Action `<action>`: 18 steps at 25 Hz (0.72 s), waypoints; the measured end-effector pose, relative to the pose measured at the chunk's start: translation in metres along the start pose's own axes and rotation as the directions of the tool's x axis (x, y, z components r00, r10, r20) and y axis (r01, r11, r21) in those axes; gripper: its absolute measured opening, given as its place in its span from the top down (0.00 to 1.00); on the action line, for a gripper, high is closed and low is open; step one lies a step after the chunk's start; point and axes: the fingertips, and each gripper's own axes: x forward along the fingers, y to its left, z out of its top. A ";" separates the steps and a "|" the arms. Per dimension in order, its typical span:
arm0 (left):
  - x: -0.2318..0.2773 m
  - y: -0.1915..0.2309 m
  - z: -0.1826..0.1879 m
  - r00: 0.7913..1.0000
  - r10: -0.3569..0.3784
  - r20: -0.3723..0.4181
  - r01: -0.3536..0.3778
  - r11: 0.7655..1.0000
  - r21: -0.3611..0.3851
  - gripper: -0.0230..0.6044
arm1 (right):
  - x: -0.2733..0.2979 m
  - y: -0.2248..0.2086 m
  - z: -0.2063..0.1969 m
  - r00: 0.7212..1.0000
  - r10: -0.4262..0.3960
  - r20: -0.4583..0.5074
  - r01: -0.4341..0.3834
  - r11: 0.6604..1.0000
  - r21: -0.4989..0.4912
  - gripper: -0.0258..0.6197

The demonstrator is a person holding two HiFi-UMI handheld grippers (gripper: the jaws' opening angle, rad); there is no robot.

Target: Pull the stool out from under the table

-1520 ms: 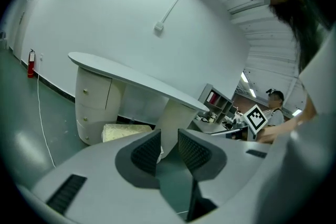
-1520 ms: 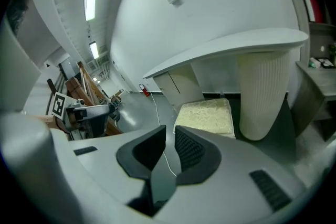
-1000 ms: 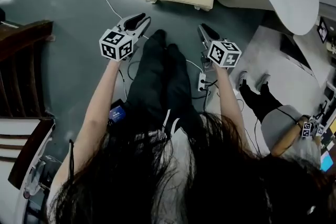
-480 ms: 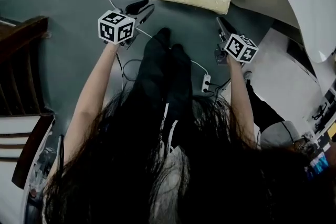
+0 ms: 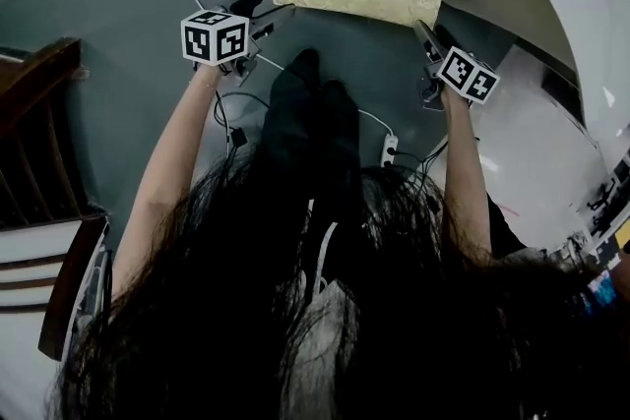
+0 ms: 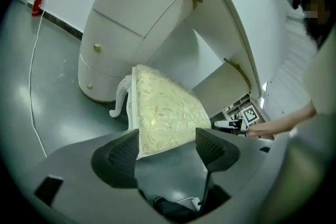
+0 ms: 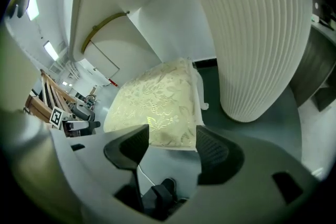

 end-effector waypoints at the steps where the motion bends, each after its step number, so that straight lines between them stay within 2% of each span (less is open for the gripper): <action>1: 0.005 0.005 0.002 1.000 -0.002 0.006 0.003 0.999 -0.032 0.44 | 0.004 -0.005 0.000 1.000 -0.007 -0.012 0.007 1.000 0.009 0.55; 4: 0.017 0.016 0.009 1.000 0.001 0.012 0.000 0.995 -0.101 0.42 | 0.012 -0.014 0.003 0.999 -0.008 -0.044 0.009 1.000 0.027 0.54; 9: 0.030 0.025 0.017 0.999 -0.039 0.000 0.039 0.983 -0.181 0.40 | 0.018 -0.014 0.004 0.992 0.081 -0.097 -0.074 0.994 0.077 0.53; 18: 0.058 0.025 0.007 0.989 -0.077 -0.125 0.057 0.986 -0.158 0.40 | 0.023 -0.015 0.003 0.982 0.133 -0.134 -0.120 0.988 0.098 0.50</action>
